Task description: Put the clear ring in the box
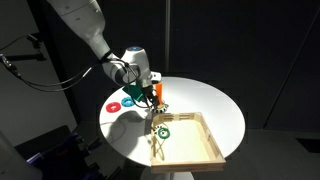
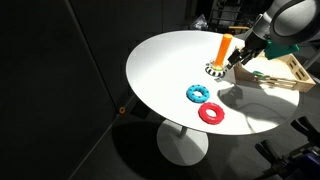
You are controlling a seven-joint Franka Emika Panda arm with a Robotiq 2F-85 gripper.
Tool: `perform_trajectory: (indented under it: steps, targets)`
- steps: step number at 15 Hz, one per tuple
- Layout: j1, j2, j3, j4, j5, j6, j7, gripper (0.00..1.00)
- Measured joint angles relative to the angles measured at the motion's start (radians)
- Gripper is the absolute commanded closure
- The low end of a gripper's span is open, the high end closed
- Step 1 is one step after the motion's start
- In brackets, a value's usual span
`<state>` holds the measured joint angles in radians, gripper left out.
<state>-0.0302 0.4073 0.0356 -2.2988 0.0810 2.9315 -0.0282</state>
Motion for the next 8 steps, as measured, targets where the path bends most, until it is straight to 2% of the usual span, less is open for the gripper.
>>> perform_trajectory:
  steps: [8]
  targets:
    - [0.0,0.105,0.002,0.114,0.0,0.004,0.0,0.0]
